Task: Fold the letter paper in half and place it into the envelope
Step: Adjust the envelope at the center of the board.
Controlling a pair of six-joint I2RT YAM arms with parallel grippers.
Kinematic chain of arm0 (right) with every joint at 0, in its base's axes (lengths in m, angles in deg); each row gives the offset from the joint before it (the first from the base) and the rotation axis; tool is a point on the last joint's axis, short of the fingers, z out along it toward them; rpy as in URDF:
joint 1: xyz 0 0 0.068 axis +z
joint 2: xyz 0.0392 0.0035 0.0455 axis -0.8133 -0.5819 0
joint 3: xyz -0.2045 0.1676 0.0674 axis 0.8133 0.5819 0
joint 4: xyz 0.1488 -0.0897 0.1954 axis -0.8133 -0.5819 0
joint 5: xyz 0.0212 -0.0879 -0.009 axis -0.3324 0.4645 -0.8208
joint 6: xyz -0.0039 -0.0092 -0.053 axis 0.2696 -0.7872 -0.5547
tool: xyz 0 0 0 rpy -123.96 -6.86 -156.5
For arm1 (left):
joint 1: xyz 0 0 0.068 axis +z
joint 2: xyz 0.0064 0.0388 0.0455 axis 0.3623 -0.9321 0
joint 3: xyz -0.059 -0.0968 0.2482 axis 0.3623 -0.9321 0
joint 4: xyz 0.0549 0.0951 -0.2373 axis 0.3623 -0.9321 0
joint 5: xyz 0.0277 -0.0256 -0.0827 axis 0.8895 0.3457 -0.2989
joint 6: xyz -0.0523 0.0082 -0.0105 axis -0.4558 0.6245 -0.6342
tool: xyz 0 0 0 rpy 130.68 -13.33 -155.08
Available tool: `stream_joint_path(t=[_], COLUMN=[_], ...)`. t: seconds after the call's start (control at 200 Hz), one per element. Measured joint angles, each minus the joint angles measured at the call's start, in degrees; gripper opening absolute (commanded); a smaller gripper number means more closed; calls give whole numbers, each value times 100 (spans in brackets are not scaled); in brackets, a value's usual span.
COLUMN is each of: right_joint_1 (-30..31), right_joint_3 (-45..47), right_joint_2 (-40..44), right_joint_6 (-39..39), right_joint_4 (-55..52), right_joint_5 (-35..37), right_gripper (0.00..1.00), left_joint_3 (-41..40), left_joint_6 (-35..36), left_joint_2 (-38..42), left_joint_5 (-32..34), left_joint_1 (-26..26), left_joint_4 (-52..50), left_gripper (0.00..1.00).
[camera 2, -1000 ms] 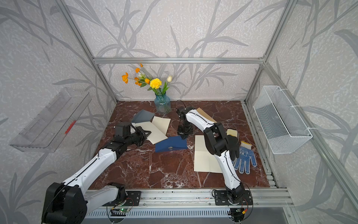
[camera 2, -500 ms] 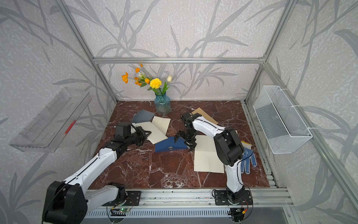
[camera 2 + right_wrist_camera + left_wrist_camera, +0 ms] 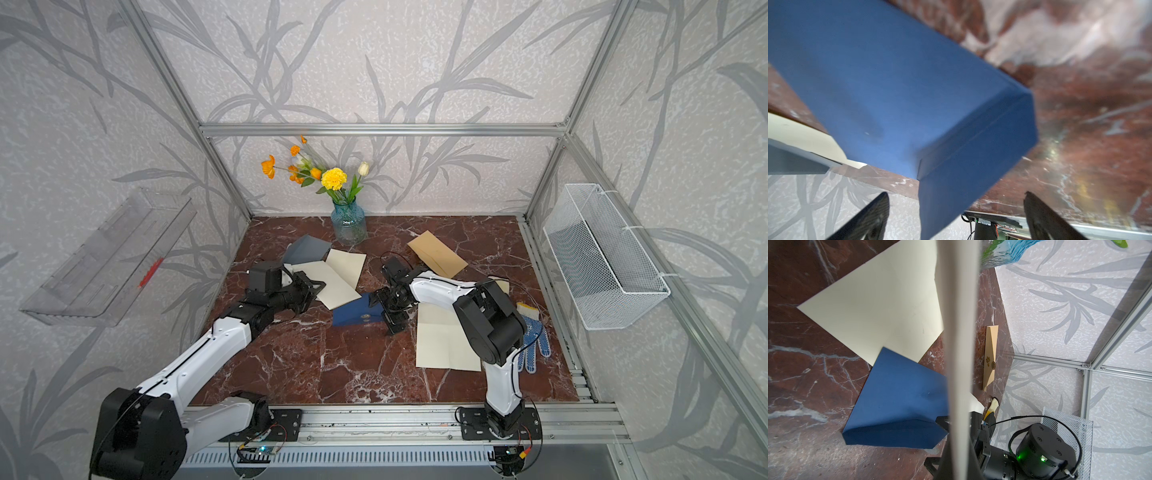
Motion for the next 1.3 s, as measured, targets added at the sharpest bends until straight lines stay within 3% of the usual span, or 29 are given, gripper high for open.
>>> stream_joint_path(t=[0.105, 0.39, 0.465, 0.645, 0.825, 0.99, 1.19, 1.3], right_joint_1=[0, 7, -4, -181, -807, -1316, -1246, -1178], right_joint_3=[-2, -302, -352, -656, -1770, -4242, -8126, -8435], right_joint_2=[-17, -146, -146, -157, -551, -2306, -4570, -4701], right_joint_6=[184, 216, 83, -544, -2326, -4688, -6824, -7423], right_joint_4=[225, 129, 17, -697, -1591, -3283, -5530, -5906], right_joint_5=[83, 57, -4, -103, -352, -505, -94, 160], right_gripper=[76, 12, 0, 0, 0, 0, 4, 7], left_joint_3=[0, 0, 0, 0, 13, 13, 13, 15], left_joint_6=[0, 70, 90, 111, 151, 149, 131, 129], left_joint_2=[0, 0, 0, 17, 24, 24, 24, 22], left_joint_5=[9, 28, 37, 48, 63, 66, 61, 59], left_joint_1=[-26, -76, -79, -79, -79, -79, -83, -83], left_joint_4=[0, -13, -24, -44, -52, -52, -46, -46], left_gripper=[4, 4, 4, 4, 4, 4, 4, 5])
